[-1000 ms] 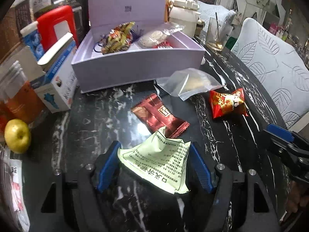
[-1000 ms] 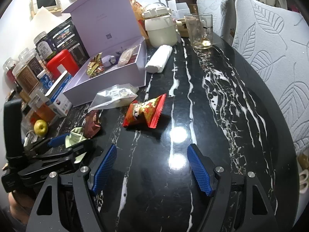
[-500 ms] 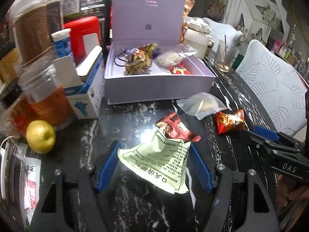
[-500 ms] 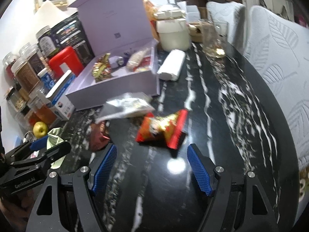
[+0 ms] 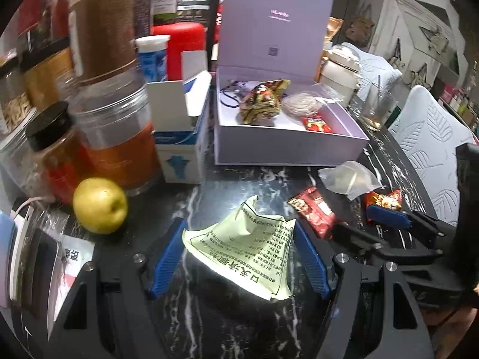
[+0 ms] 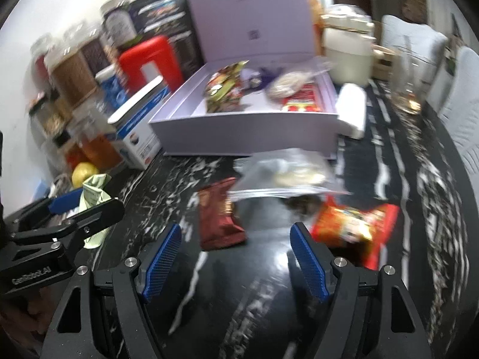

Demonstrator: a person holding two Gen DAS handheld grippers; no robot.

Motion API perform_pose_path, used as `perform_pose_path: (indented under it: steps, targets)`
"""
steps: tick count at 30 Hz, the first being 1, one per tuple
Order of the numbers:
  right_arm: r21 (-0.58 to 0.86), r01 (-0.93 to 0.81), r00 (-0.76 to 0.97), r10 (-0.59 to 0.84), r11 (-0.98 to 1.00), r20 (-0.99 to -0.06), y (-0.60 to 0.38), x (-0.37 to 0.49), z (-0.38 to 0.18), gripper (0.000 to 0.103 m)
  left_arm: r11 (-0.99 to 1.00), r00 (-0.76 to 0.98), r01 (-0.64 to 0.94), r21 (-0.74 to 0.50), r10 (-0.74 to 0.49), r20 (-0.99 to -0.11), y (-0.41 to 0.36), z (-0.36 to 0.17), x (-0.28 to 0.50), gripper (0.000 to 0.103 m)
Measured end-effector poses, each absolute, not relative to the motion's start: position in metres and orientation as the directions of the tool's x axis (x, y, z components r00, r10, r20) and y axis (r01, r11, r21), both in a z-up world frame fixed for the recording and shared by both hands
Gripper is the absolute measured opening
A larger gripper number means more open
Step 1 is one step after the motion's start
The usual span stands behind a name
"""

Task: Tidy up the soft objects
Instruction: 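Grasp the pale green paper sheet with the left gripper while the right gripper grasps the dark red candy packet, then lift the green paper and red packet with both grippers and carry them over the lilac box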

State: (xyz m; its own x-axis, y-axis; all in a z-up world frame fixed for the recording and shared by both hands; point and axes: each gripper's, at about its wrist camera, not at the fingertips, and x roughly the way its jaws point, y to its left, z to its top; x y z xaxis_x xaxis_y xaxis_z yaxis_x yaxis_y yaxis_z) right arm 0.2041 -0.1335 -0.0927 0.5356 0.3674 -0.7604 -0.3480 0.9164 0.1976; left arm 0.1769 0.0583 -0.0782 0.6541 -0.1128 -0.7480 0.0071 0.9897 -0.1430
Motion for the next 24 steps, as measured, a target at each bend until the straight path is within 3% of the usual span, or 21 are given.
perform_pose_path:
  steps: [7,12,14,17,24]
  targets:
    - [0.152,-0.391,0.486,0.344,0.908,-0.804,-0.105,0.223,-0.107,0.071,0.988,0.664,-0.018,-0.155,-0.104,-0.740,0.070,-0.077,0.176,0.072]
    - [0.121,-0.399,0.483,0.321,0.909,-0.815,-0.100,0.227,-0.113,0.050,0.985,0.664,-0.011,-0.170,-0.121,-0.738,0.072,-0.077,0.175,0.072]
    - [0.077,-0.404,0.506,0.293,0.911,-0.811,-0.099,0.225,-0.114,0.036,0.985,0.666,-0.008,-0.171,-0.123,-0.736,0.073,-0.076,0.173,0.072]
    - [0.073,-0.395,0.518,0.288,0.916,-0.806,-0.101,0.221,-0.114,0.028,0.986,0.669,-0.005,-0.168,-0.122,-0.733,0.072,-0.076,0.171,0.072]
    - [0.114,-0.383,0.509,0.312,0.917,-0.802,-0.106,0.211,-0.109,0.027,0.986,0.675,-0.012,-0.167,-0.116,-0.728,0.075,-0.076,0.161,0.072]
